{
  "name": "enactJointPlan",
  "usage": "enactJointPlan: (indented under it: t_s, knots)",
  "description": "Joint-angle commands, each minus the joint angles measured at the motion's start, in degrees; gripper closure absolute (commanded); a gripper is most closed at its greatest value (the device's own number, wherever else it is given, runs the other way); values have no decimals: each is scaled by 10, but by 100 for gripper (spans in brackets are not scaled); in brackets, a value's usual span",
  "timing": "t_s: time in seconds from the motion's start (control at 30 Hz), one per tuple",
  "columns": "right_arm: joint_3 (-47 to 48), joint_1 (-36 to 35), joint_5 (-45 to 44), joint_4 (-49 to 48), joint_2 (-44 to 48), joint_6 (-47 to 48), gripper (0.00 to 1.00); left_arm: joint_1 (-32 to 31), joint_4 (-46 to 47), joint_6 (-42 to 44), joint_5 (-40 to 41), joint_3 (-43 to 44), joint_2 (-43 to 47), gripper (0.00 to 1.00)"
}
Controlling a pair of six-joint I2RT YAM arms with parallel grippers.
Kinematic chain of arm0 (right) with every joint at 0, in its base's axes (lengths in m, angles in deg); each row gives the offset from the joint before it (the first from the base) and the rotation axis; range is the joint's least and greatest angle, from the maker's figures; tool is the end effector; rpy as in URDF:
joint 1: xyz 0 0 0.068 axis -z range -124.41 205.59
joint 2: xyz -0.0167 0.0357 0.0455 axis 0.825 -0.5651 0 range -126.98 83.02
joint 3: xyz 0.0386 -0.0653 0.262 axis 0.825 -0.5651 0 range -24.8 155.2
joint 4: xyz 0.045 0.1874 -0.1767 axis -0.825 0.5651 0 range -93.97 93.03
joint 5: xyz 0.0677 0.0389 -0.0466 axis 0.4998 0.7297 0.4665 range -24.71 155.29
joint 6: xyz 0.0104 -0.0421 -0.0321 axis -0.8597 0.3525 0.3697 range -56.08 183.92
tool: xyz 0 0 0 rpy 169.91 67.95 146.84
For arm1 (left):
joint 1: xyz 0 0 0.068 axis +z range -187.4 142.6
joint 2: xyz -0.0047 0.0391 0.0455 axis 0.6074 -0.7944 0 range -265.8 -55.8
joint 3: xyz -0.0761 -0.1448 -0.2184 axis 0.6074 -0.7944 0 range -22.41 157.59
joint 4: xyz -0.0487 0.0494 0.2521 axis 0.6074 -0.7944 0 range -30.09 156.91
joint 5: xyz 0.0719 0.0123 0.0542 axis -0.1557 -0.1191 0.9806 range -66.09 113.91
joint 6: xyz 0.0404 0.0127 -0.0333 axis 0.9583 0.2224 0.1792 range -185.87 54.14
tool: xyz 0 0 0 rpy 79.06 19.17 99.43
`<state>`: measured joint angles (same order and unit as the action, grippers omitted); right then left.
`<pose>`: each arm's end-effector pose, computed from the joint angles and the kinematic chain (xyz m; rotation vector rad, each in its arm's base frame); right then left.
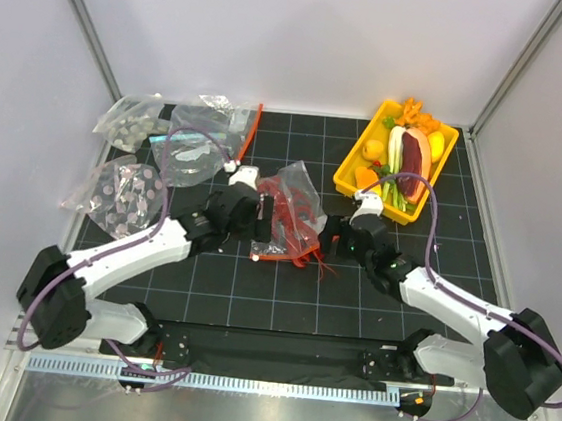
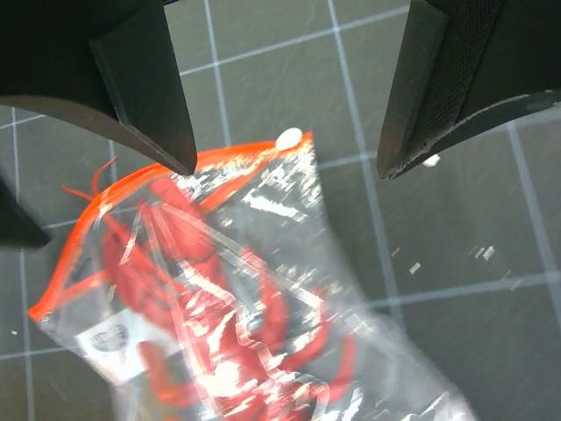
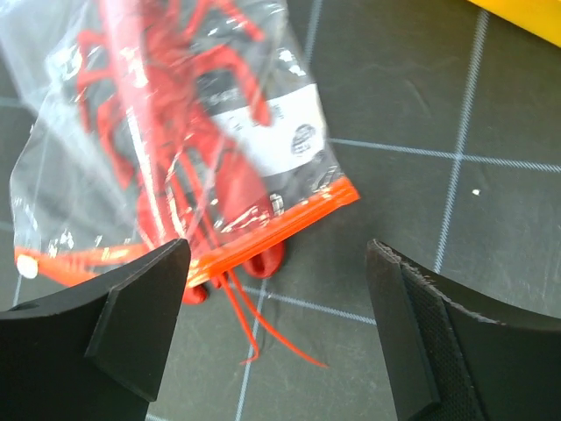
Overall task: Place the food in the zip-top bag and seal the zipper
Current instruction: Place the fake lobster in the zipper food storage bag.
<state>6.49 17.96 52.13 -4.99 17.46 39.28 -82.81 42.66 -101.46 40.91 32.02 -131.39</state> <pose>0.1934 0.1390 0.2058 -0.1104 2.1564 0.3891 0.2042 -0.1923 0.2599 0.0574 2.3468 -0.3579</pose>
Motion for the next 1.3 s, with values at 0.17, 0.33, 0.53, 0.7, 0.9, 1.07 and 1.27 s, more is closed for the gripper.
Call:
enactJointPlan:
  t_s: [0.17, 0.33, 0.53, 0.7, 0.9, 1.07, 1.27]
  knots:
    - [-13, 63, -12, -74, -27, -102, 9, 20, 78, -125, -14, -119, 36, 12]
    - [-32, 90, 29, -130, -48, -132, 12, 33, 147, -162, -67, -143, -8, 18]
    - [-41, 93, 44, -219, -119, -162, 18, 33, 183, -174, -71, -144, -44, 27]
    - [-23, 92, 62, -254, -193, -174, 29, 32, 227, -181, -72, -151, -68, 39]
    - [-28, 92, 61, -258, -172, -170, 76, 35, 225, -175, -80, -140, -86, 71]
    - [-45, 92, 17, -220, -93, -170, 99, 35, 213, -165, -73, -146, -50, 100]
    - [1, 70, -129, -18, 20, -191, 99, 35, 179, -163, -70, -155, 36, 100]
